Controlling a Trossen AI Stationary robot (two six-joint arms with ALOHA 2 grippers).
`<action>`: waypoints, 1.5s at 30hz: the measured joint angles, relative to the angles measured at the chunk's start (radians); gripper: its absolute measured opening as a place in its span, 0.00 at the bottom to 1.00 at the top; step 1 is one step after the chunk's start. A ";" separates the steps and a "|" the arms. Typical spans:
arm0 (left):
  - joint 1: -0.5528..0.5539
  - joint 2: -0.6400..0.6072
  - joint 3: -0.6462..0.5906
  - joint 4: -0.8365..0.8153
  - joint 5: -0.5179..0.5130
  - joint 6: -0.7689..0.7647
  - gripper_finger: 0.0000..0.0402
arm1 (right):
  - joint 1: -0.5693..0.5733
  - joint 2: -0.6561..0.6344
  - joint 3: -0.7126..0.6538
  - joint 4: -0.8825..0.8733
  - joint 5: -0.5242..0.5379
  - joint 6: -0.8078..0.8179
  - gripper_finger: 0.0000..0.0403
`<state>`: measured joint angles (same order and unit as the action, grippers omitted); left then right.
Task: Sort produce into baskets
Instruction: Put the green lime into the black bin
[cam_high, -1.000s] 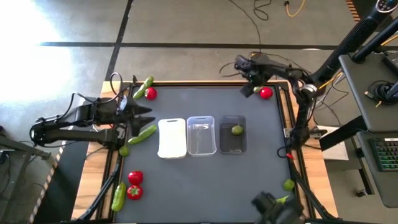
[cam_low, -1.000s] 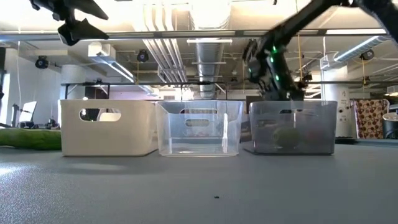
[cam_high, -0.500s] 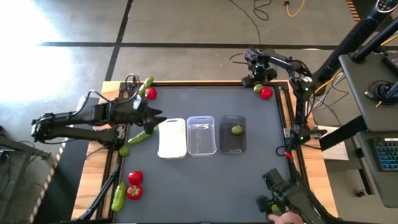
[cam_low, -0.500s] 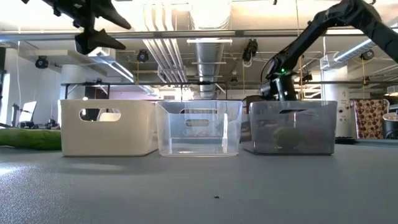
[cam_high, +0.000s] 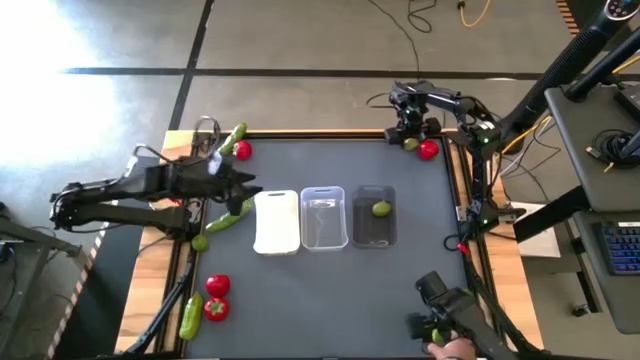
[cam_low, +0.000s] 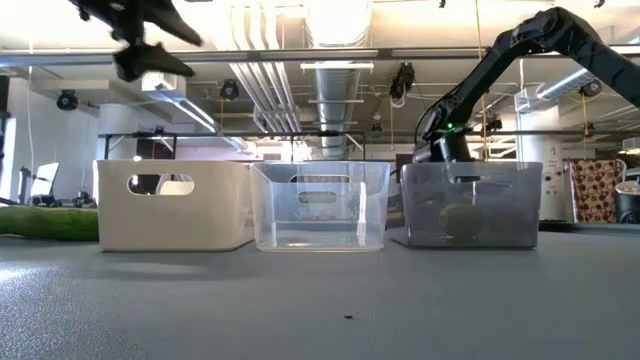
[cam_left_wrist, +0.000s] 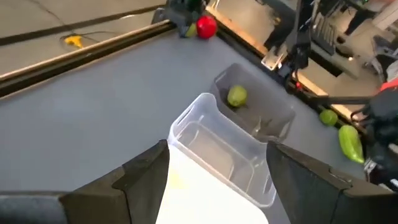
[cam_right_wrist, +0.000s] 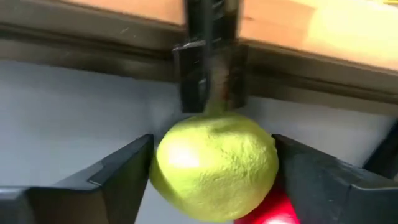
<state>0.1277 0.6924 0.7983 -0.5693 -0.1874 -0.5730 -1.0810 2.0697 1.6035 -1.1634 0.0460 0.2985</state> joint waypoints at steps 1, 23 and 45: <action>0.000 -0.017 0.031 -0.046 -0.010 -0.010 0.63 | 0.006 -0.001 0.000 -0.001 0.000 0.000 0.72; -0.025 -0.132 0.207 -0.217 0.134 0.076 0.63 | 0.792 -0.365 0.006 -0.149 -0.025 0.622 0.63; -0.162 -0.183 0.175 -0.151 0.261 0.146 0.63 | 0.921 -0.039 -0.002 -0.063 0.088 0.940 0.73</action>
<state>-0.0341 0.5091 0.9730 -0.7204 0.0733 -0.4271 -0.1600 2.0308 1.6015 -1.2262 0.1337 1.2381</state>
